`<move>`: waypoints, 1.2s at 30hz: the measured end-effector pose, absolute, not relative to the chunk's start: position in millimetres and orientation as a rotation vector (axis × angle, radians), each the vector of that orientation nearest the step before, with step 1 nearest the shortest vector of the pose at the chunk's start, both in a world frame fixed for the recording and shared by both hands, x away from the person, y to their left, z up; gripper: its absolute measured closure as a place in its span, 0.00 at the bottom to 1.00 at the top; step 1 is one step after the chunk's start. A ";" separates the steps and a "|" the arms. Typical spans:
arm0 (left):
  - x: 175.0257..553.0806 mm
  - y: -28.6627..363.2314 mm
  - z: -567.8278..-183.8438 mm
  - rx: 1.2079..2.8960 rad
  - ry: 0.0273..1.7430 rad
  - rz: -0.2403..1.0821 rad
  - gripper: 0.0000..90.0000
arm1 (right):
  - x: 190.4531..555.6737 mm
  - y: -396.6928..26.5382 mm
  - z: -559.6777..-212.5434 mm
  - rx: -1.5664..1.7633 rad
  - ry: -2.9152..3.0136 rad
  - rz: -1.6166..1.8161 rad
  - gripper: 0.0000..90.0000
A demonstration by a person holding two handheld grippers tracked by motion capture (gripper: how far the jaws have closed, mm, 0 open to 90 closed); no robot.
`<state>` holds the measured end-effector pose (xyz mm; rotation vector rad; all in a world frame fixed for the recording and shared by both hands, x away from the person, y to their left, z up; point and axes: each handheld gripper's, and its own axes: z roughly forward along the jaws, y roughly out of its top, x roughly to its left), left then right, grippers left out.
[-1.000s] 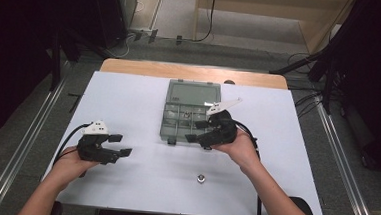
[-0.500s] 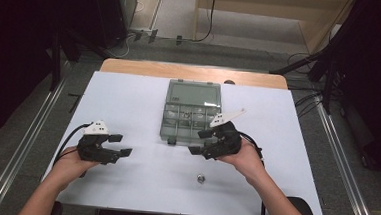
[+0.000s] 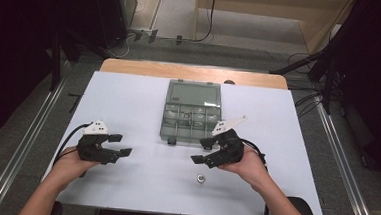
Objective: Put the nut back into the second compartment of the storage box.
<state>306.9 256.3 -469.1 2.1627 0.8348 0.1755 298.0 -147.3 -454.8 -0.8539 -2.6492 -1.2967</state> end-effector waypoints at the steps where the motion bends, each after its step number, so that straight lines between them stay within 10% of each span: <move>1: 306.8 256.3 -469.1 2.162 0.835 0.175 0.35 | 296.9 -148.1 -455.8 -0.854 -2.656 -1.287 0.30; 36: 306.0 256.6 -468.2 2.158 0.836 0.186 0.35 | 267.6 -147.7 -491.8 -0.781 -2.743 -1.083 0.50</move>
